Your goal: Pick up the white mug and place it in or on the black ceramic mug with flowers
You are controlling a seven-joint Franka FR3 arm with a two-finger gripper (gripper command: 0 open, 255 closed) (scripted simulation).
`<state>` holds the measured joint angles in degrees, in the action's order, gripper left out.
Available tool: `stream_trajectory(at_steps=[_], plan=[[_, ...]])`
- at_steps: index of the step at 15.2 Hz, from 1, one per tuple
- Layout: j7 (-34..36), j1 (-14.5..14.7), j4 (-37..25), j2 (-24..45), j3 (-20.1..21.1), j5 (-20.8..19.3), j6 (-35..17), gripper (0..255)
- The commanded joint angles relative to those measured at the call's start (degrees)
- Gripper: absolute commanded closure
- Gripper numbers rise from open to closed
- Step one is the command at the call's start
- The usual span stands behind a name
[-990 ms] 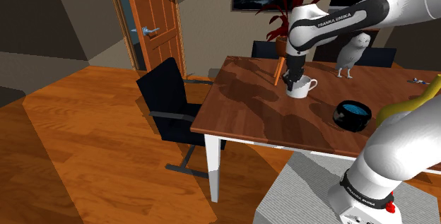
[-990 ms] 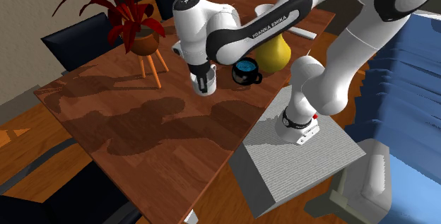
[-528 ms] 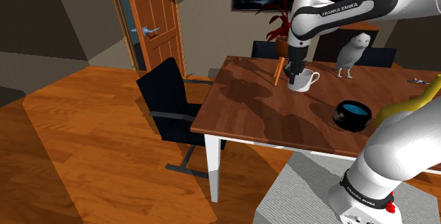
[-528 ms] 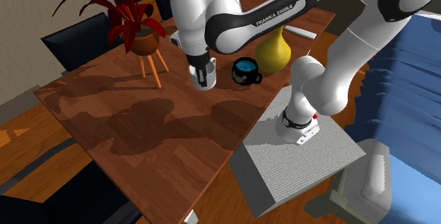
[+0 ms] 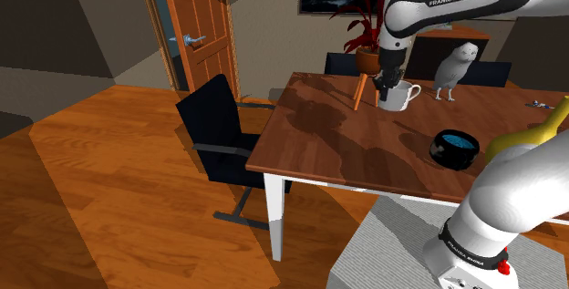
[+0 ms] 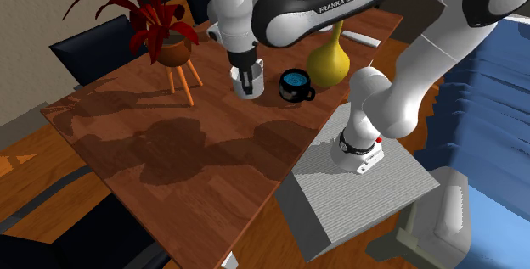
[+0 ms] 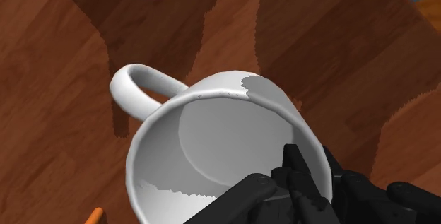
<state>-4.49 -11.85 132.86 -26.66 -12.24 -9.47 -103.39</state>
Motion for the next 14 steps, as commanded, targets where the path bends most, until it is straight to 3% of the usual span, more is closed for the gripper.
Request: stream_trajectory(at_steps=[1, 14], plan=[[-1.2, -1.0, 2.4, -3.3, -0.8, -1.1, 0.7, 255], [-12.9, -10.7, 14.3, -26.7, -8.0, -11.0, 10.4, 255]])
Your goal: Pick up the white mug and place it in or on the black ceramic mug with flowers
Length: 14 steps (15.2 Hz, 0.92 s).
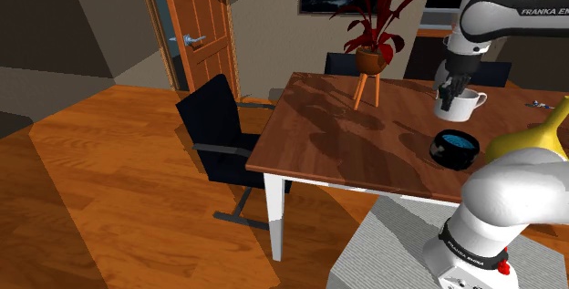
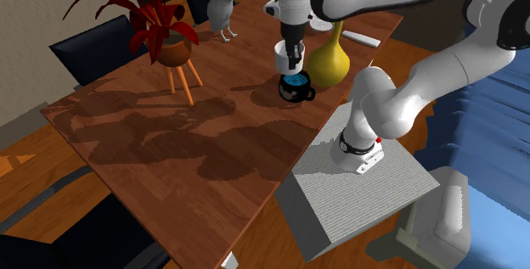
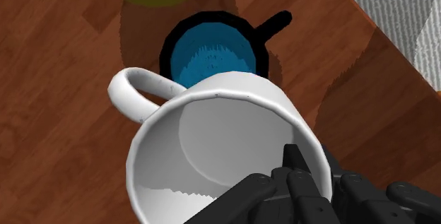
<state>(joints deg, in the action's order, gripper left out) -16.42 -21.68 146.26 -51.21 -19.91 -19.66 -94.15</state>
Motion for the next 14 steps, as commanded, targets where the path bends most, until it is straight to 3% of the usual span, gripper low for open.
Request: stream_trajectory(at_steps=[1, 5, 14], plan=[[-2.1, -1.8, 1.4, -3.7, -1.0, -1.7, 2.1, 255], [-7.1, -5.3, 2.3, -9.2, -4.1, -5.5, 5.6, 255], [-6.3, -6.4, 9.3, -10.2, -6.7, -8.1, -0.3, 255]])
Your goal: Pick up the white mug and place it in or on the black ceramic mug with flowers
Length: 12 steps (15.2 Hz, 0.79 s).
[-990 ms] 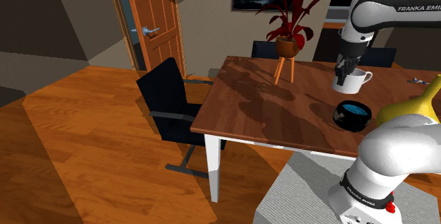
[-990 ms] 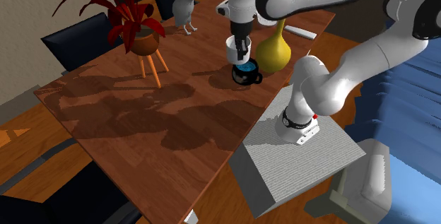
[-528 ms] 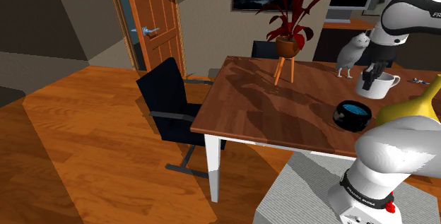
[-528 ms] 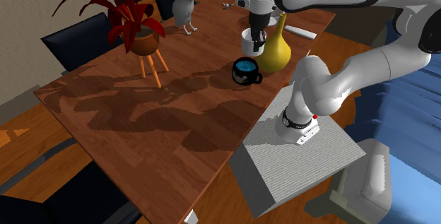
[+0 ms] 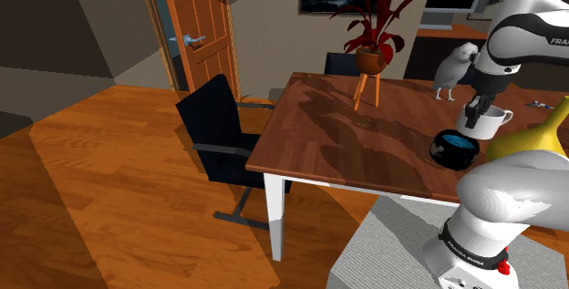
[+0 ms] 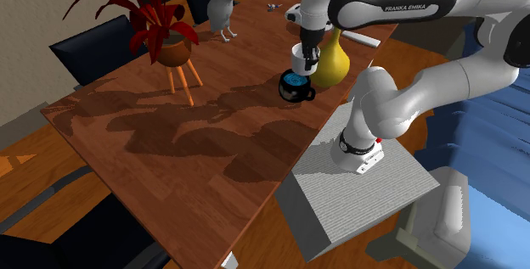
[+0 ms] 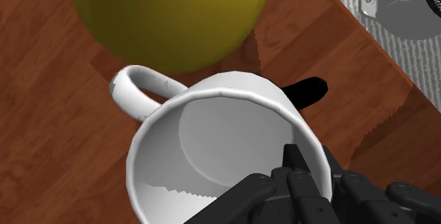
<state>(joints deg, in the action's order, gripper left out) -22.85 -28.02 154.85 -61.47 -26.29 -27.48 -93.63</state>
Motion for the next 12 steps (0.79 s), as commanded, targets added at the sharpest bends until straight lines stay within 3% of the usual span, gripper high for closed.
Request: stream_trajectory(at_steps=[1, 6, 12], plan=[[0.2, -0.2, 1.5, 0.0, -0.7, -0.7, -1.5, 255], [0.7, -1.0, 5.4, 0.2, -2.7, -2.7, -5.5, 255], [0.7, -1.0, 5.4, 0.2, -2.7, -2.7, -5.5, 255]])
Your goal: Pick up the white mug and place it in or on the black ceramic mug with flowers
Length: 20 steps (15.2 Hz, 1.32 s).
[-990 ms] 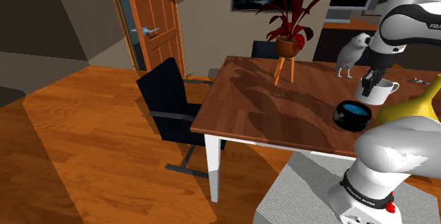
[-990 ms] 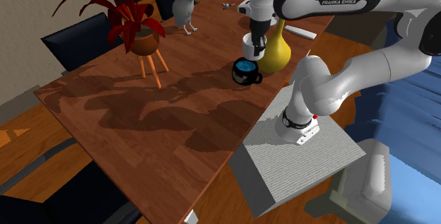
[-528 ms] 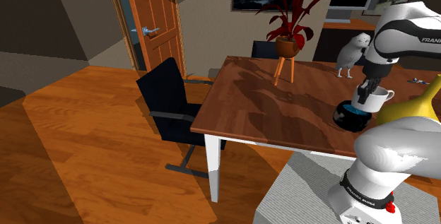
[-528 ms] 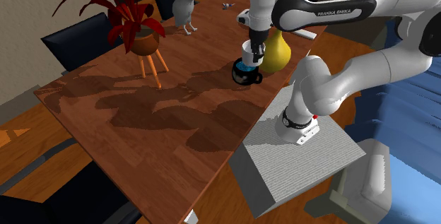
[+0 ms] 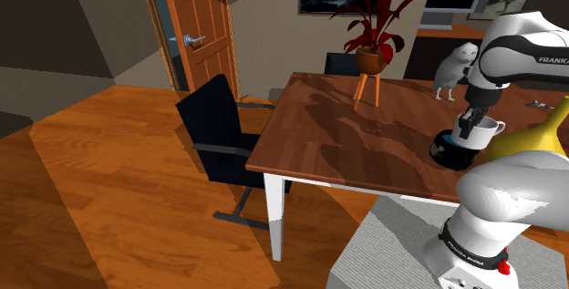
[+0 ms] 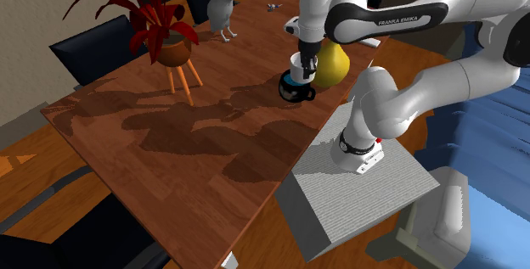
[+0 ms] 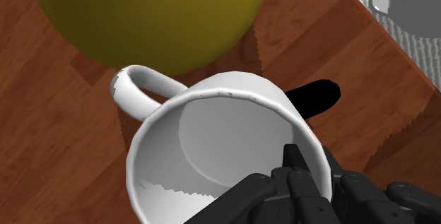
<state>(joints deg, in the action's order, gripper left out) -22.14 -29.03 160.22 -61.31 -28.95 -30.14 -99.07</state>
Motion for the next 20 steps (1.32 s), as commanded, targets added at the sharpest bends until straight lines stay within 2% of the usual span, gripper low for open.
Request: stream_trajectory(at_steps=[1, 2, 3, 8, 12, 20], plan=[[0.0, 0.0, 0.0, 0.0, 0.0, 0.0, 0.0, 255], [0.0, 0.0, 0.0, 0.0, 0.0, 0.0, 0.0, 255], [0.0, 0.0, 0.0, 0.0, 0.0, 0.0, 0.0, 0], [0.0, 0.0, 0.0, 0.0, 0.0, 0.0, 0.0, 0], [-0.3, 1.7, -6.8, 0.3, 3.6, 3.6, 6.5, 0], [-0.3, 1.7, -6.8, 0.3, 3.6, 3.6, 6.5, 0]])
